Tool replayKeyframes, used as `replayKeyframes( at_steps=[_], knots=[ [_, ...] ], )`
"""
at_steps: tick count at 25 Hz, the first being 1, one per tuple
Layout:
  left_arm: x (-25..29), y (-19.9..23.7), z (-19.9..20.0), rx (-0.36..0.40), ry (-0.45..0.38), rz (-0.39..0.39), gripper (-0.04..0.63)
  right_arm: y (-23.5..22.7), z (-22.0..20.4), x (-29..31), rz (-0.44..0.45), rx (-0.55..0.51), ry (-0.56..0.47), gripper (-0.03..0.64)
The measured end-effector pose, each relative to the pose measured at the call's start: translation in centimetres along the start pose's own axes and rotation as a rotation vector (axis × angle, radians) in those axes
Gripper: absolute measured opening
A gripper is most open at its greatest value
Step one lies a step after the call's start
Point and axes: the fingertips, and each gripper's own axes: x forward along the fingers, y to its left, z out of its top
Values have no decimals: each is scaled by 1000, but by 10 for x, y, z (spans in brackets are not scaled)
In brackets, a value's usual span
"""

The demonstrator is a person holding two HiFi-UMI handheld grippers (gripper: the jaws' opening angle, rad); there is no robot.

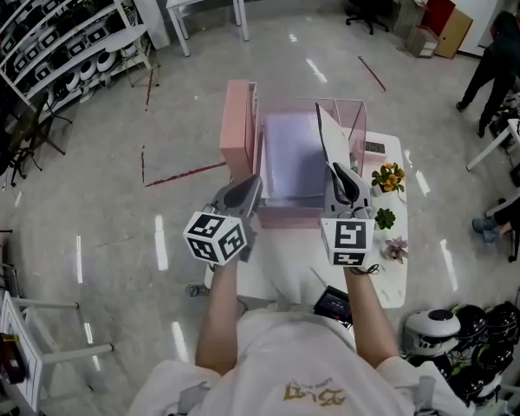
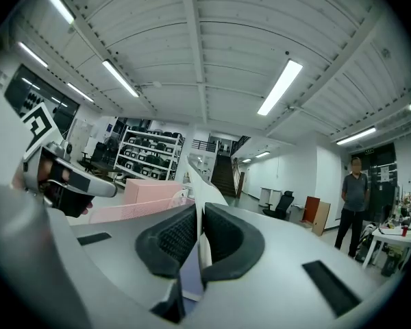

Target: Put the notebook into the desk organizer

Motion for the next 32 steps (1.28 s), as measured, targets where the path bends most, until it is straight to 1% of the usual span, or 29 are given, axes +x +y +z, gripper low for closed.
replayKeyframes(
  at_steps=[3,7,13,16,22,26,30,32],
  knots=[
    [2,-1,-2,-3,4,-1,15,9,0,4,22,-37,5,29],
    [2,1,-4,-6,8,2,15,21,-9,11,55,-83,37,34],
    [0,4,-4,-12,11,9,15,46,-24,25,170,-55,114,48],
    [-2,7,-5,-16,11,16,15,51,-27,24,176,-62,116,46],
    [-4,12,-7,-24,11,25,15,66,-35,29,254,-57,156,48],
    [-3,14,-8,-29,12,26,15,71,-38,32,286,-52,176,49],
    [-4,14,-7,-30,14,24,16,73,-34,31,289,-90,167,54],
    [-5,14,-8,-30,15,24,15,77,-36,31,311,-97,172,59]
  ],
)
